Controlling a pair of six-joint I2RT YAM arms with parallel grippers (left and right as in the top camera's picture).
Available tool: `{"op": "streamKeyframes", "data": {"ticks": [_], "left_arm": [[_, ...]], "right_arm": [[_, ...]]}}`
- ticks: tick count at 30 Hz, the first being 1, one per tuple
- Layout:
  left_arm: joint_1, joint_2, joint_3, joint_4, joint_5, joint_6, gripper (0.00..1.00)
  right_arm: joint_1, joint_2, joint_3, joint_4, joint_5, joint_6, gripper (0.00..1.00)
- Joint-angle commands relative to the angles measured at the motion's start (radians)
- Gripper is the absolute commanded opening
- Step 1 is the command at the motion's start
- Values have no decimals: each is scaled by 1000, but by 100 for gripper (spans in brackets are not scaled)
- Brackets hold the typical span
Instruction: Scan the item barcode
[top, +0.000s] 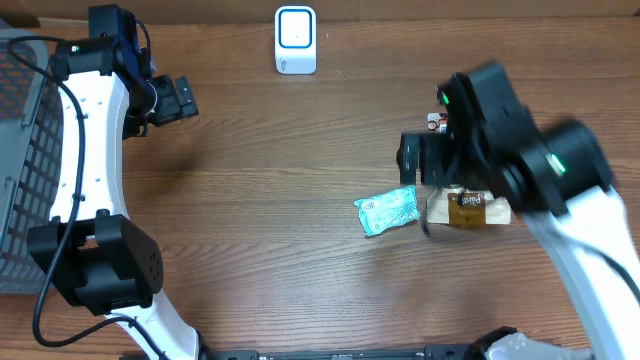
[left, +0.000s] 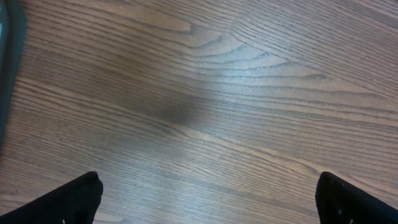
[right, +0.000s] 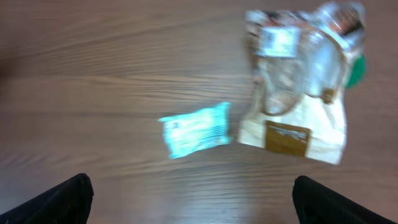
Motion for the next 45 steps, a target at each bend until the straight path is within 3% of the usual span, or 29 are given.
{"op": "streamKeyframes", "data": {"ticks": [1,12,19,23,29,33,36,45], "left_arm": [[-8,-2,17,1,-3,18,99],[-8,-3,17,1,-3,18,100],[-8,-3,17,1,-3,18,100],[-8,-3,17,1,-3,18,100],[-8,-3,17,1,-3,18,100],[-8,-2,17,1,-3,18,100],[-8,-3,17,1,-3,18,100],[-8,-3,17,1,-3,18,100]], "right_arm": [[58,-162,11,-20,-16,-29,100],[63,-370,11,-37,-15,-29,100],[64,-369,8,-69,79,-28,100],[31,-370,-5,6,113,-29,100],[-112,-428,-145,227,75,-38,100],[-192,-526,-356,457,-66,-182,100],[-236,-628,-569,671,-136,-239,100],[-348,-980,-1247,1293,-257,-234,100]]}}
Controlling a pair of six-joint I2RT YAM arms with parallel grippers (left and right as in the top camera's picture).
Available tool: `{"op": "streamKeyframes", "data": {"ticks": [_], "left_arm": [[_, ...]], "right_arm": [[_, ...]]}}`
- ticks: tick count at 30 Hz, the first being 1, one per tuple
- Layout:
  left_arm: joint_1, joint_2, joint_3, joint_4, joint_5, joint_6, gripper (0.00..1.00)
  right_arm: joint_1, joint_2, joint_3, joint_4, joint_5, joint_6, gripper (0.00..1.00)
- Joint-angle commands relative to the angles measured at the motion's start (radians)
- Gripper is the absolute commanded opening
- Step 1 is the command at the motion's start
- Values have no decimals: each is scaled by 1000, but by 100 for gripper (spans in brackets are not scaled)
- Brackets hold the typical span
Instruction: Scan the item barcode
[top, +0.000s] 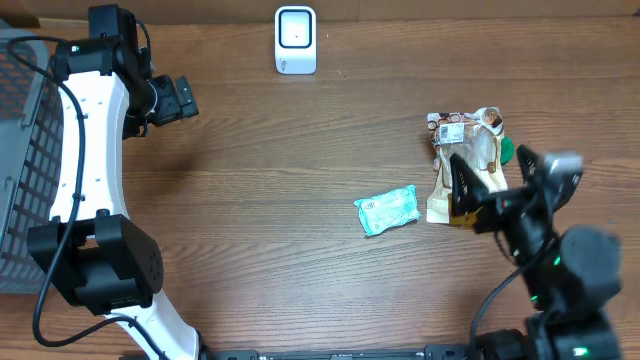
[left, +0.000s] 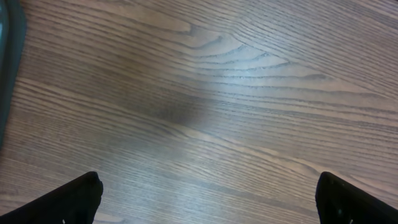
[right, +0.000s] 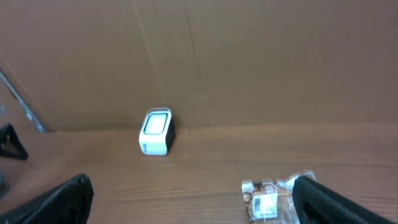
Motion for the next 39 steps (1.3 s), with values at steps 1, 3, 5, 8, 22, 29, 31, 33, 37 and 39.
{"op": "streamKeyframes", "data": {"ticks": [1,3,5,8,22,29,31,33,37,39], "left_arm": [[-8,-3,17,0,-3,19,100],[-8,-3,17,0,-3,19,100],[-8,-3,17,0,-3,19,100],[-8,-3,17,0,-3,19,99],[-8,-3,17,0,-3,19,100],[-8,-3,17,0,-3,19,99],[-8,-3,17,0,-3,19,100],[-8,-3,17,0,-3,19,100],[-8,-3,17,0,-3,19,100],[-8,-3,17,0,-3,19,100]], "right_arm": [[-44,-132,-202,127,-93,-17,100],[-64,-220,-319,199,-118,-16,100],[-79,-299,-412,238,-136,-13,100],[-97,-389,-505,252,-158,-13,100],[-97,-466,-649,248,-154,-14,100],[-97,-512,-647,244,-153,-14,100],[-94,-513,-647,244,-154,-14,100],[-94,-513,-647,244,-154,-14,100],[-95,-513,-647,244,-153,-14,100],[-95,-513,-647,244,-153,-14,100]]}}
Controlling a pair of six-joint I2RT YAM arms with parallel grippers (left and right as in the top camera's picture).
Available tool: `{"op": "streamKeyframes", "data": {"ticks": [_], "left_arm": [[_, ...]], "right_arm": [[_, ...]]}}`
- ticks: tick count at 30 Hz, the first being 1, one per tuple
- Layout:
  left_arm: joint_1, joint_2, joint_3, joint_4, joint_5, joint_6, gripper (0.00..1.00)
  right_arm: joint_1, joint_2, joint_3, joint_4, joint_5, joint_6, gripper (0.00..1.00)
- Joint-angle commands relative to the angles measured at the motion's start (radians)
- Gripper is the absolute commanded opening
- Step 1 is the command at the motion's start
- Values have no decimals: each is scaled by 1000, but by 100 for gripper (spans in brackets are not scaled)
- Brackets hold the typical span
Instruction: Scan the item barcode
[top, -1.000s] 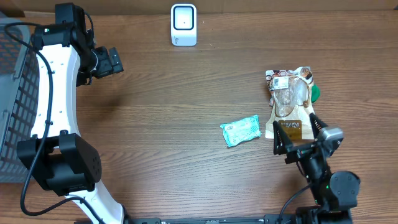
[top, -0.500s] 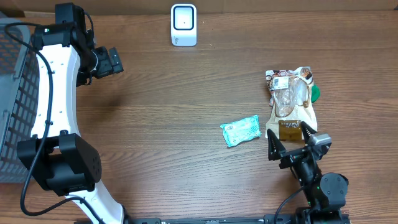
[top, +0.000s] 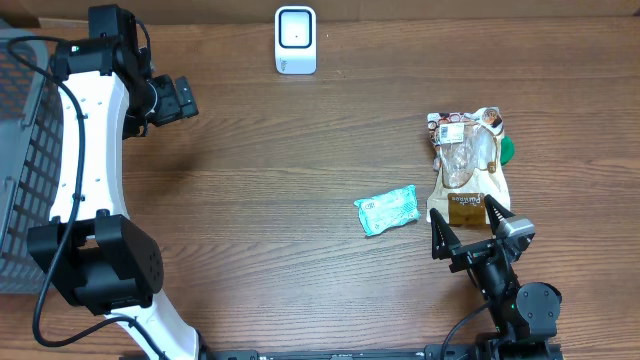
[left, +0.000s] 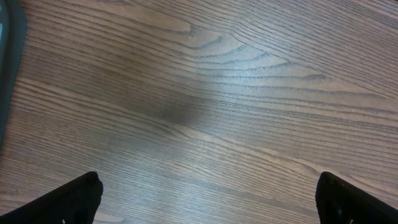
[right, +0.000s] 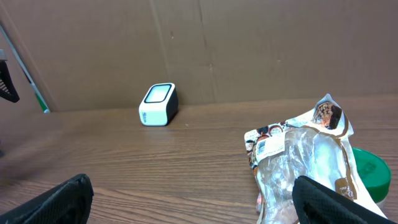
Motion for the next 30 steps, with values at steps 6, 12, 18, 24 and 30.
{"op": "streamKeyframes", "data": {"ticks": [6,12,18,24,30], "left_arm": [[-8,-3,17,0,-3,18,100],[-8,-3,17,0,-3,18,100],[-8,-2,17,0,-3,18,100],[-8,-2,17,0,-3,18,100],[-35,-71,13,0,-4,18,100]], "right_arm": [[-2,-12,-10,8,-5,-5,100],[-2,-12,-10,8,-5,-5,100],[-2,-12,-10,8,-5,-5,100],[-2,-12,-10,8,-5,-5,100],[-2,-12,-10,8,-5,-5,100]]}}
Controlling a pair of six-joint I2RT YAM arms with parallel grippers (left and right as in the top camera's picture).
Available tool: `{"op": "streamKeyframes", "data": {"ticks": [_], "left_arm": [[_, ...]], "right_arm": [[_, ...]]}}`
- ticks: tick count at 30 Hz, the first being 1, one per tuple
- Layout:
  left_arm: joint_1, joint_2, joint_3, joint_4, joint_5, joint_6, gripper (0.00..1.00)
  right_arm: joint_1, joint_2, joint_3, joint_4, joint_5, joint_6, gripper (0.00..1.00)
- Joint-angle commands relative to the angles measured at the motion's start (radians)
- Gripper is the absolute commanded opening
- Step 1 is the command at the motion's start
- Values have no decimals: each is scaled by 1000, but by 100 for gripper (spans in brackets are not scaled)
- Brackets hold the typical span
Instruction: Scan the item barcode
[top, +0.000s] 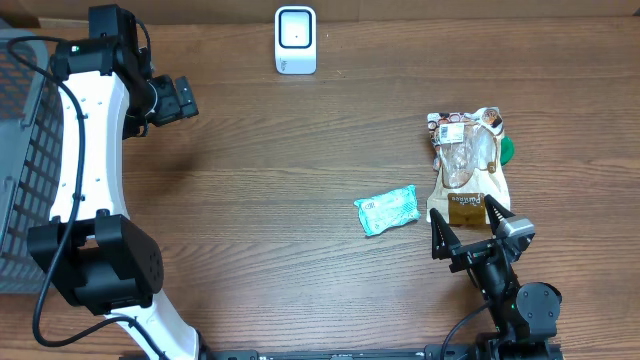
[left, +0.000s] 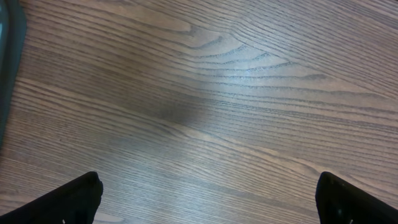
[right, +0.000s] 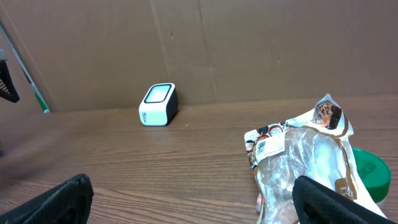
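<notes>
A white barcode scanner (top: 295, 40) stands at the table's far edge, also in the right wrist view (right: 158, 104). A teal packet (top: 389, 210) lies mid-table. To its right lies a clear-and-brown snack bag (top: 465, 170), close ahead of my right wrist camera (right: 305, 162). My right gripper (top: 468, 222) sits low at the near edge, just behind the bag, open and holding nothing (right: 193, 202). My left gripper (top: 175, 100) hangs at the far left, open over bare wood (left: 208, 199).
A grey wire basket (top: 20, 150) lines the left edge, its rim showing in the left wrist view (left: 6, 74). A green lid (top: 508, 150) peeks out beside the snack bag (right: 370, 171). A cardboard wall (right: 249, 43) backs the table.
My right gripper first hovered over the teal packet and the snack bag, looking down on them. Then it was back near the front right with its camera facing the scanner. Then it was low at the near edge behind the bag, where it stays. The left arm has not moved.
</notes>
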Motion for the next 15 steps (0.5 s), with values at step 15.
{"op": "streamKeyframes", "data": {"ticks": [15], "left_arm": [[-183,-663,-129,-8,-14,26,100]], "right_arm": [[-2,-12,-10,8,-5,-4,100]]}}
